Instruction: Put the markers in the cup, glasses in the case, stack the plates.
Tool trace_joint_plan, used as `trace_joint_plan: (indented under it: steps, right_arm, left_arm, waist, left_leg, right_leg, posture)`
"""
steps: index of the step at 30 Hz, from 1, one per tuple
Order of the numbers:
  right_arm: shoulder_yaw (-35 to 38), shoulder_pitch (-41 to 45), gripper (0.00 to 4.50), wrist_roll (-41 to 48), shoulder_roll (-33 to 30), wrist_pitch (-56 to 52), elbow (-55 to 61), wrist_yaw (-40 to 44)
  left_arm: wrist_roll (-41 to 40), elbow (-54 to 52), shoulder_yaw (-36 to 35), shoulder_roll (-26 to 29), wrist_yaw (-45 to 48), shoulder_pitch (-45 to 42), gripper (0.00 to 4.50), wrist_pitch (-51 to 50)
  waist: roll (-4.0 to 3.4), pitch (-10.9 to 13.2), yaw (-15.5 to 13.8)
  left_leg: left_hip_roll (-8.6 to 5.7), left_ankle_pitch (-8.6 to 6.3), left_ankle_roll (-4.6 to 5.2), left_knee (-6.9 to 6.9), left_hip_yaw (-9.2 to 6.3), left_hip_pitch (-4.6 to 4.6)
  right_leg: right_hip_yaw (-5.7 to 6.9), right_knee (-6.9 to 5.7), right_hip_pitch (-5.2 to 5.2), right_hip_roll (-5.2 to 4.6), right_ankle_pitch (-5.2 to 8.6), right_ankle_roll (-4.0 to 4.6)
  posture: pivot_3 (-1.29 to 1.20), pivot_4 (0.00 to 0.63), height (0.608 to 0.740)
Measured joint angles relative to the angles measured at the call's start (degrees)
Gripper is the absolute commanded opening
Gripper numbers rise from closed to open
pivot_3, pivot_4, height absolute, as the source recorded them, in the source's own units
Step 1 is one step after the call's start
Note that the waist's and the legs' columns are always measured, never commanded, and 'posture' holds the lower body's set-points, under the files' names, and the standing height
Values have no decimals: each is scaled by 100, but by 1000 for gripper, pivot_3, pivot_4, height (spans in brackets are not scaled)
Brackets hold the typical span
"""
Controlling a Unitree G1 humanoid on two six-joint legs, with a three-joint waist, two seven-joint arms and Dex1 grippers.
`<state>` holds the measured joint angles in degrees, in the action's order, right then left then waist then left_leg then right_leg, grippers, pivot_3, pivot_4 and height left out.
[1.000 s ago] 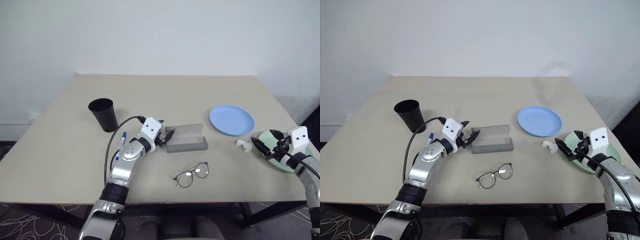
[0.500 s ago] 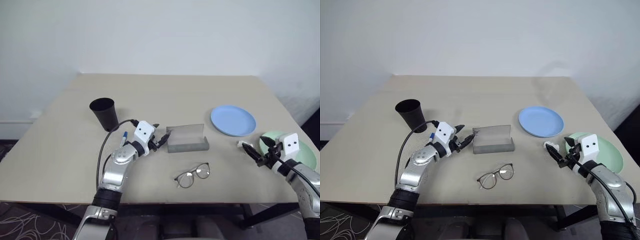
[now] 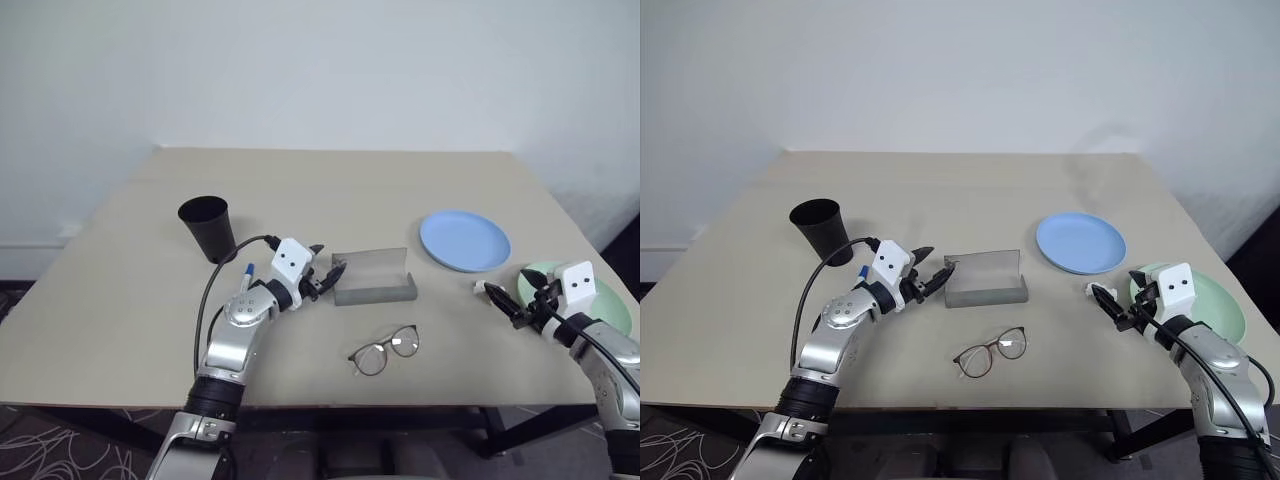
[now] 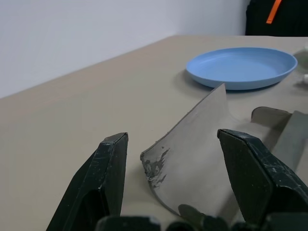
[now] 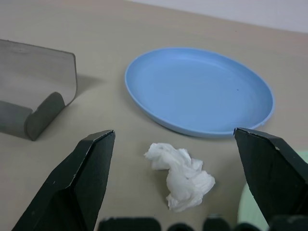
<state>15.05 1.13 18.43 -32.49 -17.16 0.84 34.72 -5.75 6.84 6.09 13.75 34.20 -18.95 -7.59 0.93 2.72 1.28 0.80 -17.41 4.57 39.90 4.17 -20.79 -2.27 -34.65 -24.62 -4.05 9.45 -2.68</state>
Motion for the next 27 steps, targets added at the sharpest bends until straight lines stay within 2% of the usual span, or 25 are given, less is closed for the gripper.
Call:
trace_joint_plan:
  steps: [7,12,16,27]
  right_arm:
    - [1,3,4290,-113,-293,-217,-5,-85]
    - [6,76,4290,-311,-823,-581,-296,-73]
    - [-33,161,4290,-335,-960,-930,-440,26]
    - [-362,547,4290,-330,-1001,-1779,-878,302]
  left_arm:
    - [-282,-119,97,48,496,15,3116,-250]
    - [-965,-658,320,187,1384,15,3116,-934]
    - [-1306,-894,460,272,1832,15,3116,-1237]
    - [-1306,-909,499,288,1894,-74,3116,-1297]
  waist:
    - [0,0,0]
    - [0,1,5]
    - [-1,1,13]
    - [-1,1,6]
  left_leg:
    - [-2,0,0,0,1,-1]
    - [-2,0,1,0,2,-2]
    - [-7,0,0,0,4,2]
    - [-8,1,3,6,2,-1]
  right_leg:
    - [-1,1,0,-1,0,0]
    - [-1,5,-1,-1,1,1]
    - [-2,4,0,6,2,1]
    - [-9,7,2,3,2,0]
  posture:
    - [0,0,732]
    - [0,0,732]
    - [0,0,732]
    - [0,0,732]
